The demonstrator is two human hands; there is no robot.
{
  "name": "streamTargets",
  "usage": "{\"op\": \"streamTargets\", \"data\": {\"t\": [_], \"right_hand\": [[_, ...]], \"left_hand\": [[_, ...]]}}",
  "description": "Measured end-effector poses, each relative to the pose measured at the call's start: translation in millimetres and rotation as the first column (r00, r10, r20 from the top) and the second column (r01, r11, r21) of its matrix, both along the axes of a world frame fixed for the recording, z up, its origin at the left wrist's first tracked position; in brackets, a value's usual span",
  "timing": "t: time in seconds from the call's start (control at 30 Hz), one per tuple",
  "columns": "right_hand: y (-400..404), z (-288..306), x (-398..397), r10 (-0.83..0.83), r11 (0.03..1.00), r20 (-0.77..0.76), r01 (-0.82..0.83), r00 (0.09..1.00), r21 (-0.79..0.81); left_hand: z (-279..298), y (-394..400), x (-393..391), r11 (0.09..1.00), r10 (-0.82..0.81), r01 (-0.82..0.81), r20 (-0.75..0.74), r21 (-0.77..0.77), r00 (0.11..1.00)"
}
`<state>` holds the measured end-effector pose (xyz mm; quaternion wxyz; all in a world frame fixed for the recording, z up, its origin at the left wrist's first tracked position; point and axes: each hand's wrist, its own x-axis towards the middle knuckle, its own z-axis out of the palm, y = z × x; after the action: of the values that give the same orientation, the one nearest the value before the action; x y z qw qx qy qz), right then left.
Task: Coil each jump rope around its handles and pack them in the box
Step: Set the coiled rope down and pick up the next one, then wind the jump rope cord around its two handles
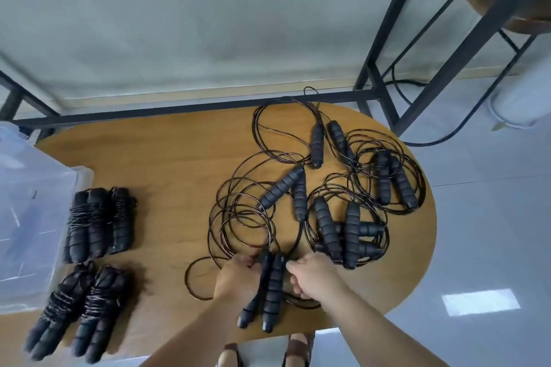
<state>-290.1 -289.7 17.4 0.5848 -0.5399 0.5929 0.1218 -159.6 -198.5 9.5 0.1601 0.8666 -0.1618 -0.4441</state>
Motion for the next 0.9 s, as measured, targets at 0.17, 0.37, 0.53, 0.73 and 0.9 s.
{"op": "streamTargets", "data": {"t": [0.17,0.37,0.53,0.73,0.9], "right_hand": [[20,-41,11,0.311,0.932,-0.206,-0.340,0.928,-0.124],[31,-48,15,0.170,0.975,-0.128,-0.186,0.977,-0.123],[46,-37,11,-0.064,0.995,0.070,0.069,0.995,-0.075],[66,17,18,-0.236,0.972,0.257,0.230,0.937,0.054],[79,78,54,-0.196,0.978,0.401,0.206,0.895,0.018]], "left_hand": [[-18,14,-10,0.993,-0.051,0.053,-0.017,0.104,0.999],[-24,18,-12,0.996,-0.060,0.063,-0.039,0.069,0.997],[-17,37,-3,0.995,0.026,-0.047,-0.215,-0.091,0.976],[36,67,13,0.952,0.054,-0.146,-0.325,-0.267,0.944],[93,86,39,0.877,0.214,-0.354,-0.395,-0.325,0.893]]}}
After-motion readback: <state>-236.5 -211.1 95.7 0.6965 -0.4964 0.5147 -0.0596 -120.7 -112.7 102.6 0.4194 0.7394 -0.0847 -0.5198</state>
